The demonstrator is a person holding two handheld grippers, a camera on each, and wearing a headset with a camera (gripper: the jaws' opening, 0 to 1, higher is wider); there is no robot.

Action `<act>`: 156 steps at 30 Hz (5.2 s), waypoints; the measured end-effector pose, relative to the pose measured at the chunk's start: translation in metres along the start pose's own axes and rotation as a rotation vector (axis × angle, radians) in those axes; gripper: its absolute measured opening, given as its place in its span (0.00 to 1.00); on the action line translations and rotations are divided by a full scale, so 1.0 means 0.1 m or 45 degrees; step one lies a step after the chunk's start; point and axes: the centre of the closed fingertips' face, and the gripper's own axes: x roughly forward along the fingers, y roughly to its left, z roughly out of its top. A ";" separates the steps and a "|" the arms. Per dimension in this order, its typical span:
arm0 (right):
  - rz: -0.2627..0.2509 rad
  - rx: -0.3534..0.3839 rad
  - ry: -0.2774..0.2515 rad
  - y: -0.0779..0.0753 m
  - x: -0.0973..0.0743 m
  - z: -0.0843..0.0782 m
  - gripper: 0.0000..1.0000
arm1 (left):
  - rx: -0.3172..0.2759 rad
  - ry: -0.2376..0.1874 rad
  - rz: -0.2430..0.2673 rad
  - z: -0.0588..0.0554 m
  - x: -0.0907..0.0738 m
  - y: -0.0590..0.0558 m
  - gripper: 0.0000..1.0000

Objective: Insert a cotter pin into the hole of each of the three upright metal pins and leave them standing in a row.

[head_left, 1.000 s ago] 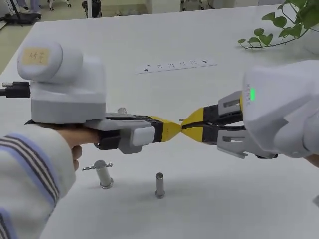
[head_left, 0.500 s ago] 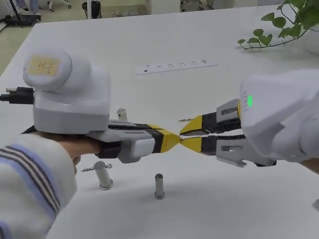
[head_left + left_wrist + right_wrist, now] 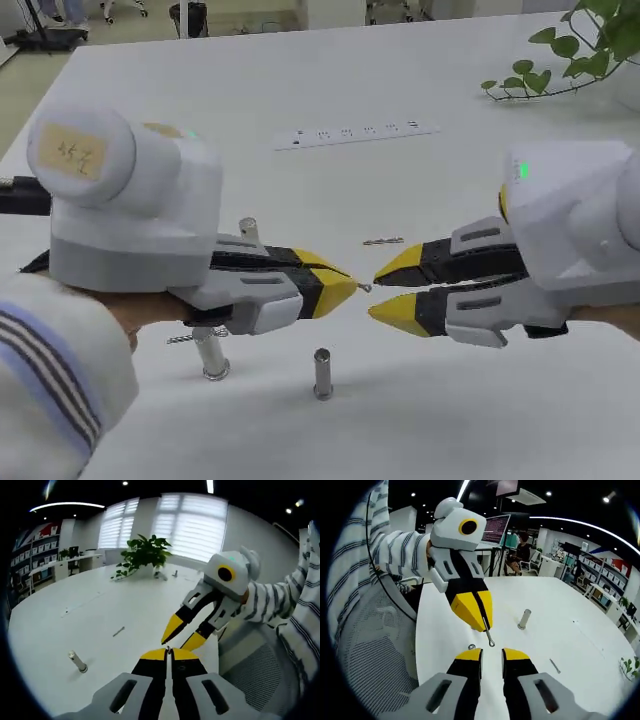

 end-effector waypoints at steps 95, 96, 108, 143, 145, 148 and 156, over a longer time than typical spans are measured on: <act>0.201 0.098 0.134 0.35 0.25 -0.55 0.00 | 0.473 0.423 0.077 -0.80 0.13 0.10 0.14; 0.198 0.098 0.133 0.34 0.25 -0.55 0.00 | 0.472 0.428 0.082 -0.81 0.14 0.12 0.14; 0.223 0.068 0.137 0.35 0.30 -0.55 0.00 | 0.440 0.454 0.099 -0.85 0.16 0.14 0.06; 0.271 -0.059 0.153 0.41 0.52 -0.44 0.00 | 0.259 0.439 0.120 -0.85 0.21 0.07 0.05; 0.277 -0.080 0.156 0.41 0.53 -0.44 0.00 | 0.262 0.440 0.119 -0.85 0.21 0.07 0.05; 0.281 -0.093 0.158 0.42 0.53 -0.44 0.00 | 0.265 0.442 0.120 -0.86 0.21 0.07 0.05; 0.283 -0.071 0.146 0.43 0.54 -0.44 0.00 | 0.139 0.432 0.141 -0.88 0.21 0.08 0.06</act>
